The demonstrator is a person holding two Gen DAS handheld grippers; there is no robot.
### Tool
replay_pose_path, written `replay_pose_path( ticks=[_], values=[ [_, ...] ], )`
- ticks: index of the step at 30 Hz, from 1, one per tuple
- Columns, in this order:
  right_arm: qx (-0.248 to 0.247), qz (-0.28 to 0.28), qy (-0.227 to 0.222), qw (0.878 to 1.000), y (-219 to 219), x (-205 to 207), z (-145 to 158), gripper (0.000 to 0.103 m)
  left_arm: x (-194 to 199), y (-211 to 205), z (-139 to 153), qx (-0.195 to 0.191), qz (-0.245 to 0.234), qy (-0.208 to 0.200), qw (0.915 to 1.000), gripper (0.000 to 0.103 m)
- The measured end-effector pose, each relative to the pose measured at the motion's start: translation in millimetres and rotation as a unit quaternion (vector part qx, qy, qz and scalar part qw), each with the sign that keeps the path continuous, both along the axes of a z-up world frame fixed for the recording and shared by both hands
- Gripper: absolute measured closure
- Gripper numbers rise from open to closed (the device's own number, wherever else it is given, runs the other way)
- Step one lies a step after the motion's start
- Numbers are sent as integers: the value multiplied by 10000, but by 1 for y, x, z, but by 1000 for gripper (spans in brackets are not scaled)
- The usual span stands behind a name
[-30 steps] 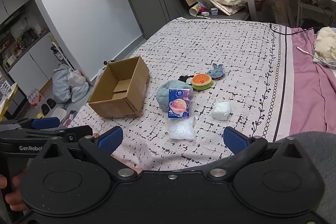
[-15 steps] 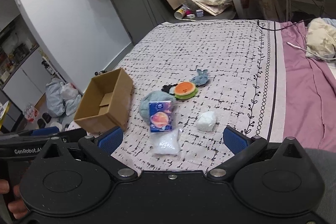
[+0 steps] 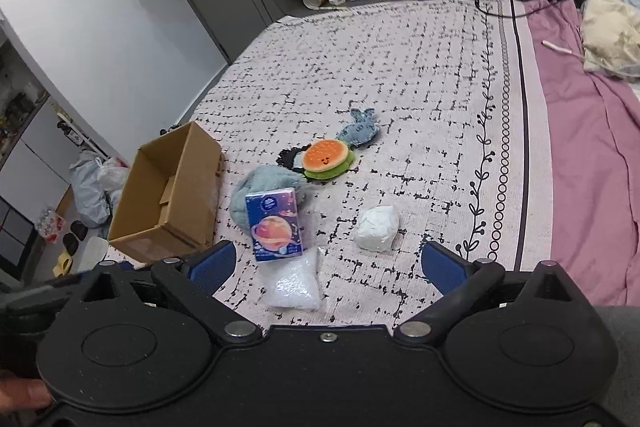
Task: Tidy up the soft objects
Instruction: 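Grasp the clear plastic bag with the left tool while the right tool grasps the small white bag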
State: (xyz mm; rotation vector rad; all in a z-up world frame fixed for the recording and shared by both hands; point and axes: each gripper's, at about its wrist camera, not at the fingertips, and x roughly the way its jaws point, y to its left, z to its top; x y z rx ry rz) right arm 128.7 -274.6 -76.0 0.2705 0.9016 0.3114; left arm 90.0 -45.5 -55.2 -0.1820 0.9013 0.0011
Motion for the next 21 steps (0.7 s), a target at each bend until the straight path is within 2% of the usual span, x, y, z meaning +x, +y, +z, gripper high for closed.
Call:
replay_pose_path(
  ticks=[8, 13, 21],
  values=[
    [62, -61, 354, 9993, 0, 26, -20, 10, 23, -7, -33, -98, 9, 414, 9991, 17],
    [-66, -76, 471, 9988, 5, 40, -31, 10, 36, -9, -53, -250, 99, 636, 9976, 18],
    [6, -183, 645, 9978, 7, 61, -48, 10, 56, -19, -85, -211, 97, 1085, 9938, 19]
  ],
)
